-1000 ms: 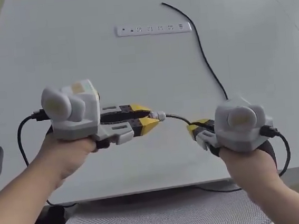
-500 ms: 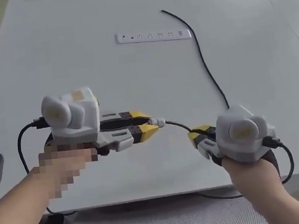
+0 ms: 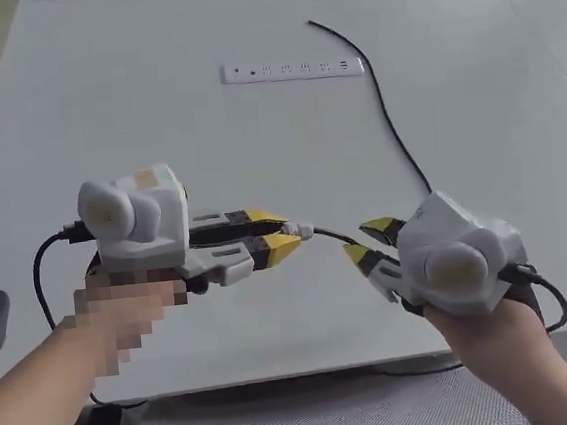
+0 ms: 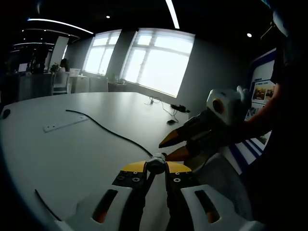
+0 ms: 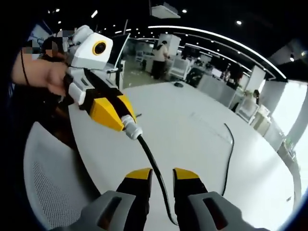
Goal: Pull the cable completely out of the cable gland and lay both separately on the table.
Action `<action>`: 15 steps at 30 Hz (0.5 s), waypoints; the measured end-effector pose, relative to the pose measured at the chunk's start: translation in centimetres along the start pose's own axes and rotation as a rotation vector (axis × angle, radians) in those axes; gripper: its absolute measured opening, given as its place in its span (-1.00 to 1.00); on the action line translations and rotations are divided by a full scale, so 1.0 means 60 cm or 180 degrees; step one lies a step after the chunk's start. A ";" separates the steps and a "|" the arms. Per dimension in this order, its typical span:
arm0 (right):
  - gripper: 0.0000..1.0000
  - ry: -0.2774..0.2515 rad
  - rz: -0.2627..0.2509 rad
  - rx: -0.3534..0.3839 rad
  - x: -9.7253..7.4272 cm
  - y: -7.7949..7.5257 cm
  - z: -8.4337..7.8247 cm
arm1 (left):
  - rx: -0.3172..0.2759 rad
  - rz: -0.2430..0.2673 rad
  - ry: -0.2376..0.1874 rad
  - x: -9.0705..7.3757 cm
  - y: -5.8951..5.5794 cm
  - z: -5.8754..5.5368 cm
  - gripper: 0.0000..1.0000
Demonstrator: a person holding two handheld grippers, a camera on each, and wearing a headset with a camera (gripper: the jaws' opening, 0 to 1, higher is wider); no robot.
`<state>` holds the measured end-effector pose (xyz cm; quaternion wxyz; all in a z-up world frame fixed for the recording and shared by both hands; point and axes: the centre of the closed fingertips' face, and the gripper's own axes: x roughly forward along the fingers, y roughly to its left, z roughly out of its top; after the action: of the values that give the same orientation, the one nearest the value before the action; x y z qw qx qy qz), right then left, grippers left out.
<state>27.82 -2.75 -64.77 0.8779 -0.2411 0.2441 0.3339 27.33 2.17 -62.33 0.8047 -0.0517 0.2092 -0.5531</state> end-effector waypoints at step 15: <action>-0.83 -0.0107 0.0167 -0.0612 0.006 0.026 0.049 | 0.0010 -0.0023 -0.0001 0.000 0.001 0.004 -0.70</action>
<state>27.75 0.20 -63.15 0.8456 -0.3121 0.2024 0.3827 27.46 2.14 -62.15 0.8029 -0.0512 0.2080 -0.5564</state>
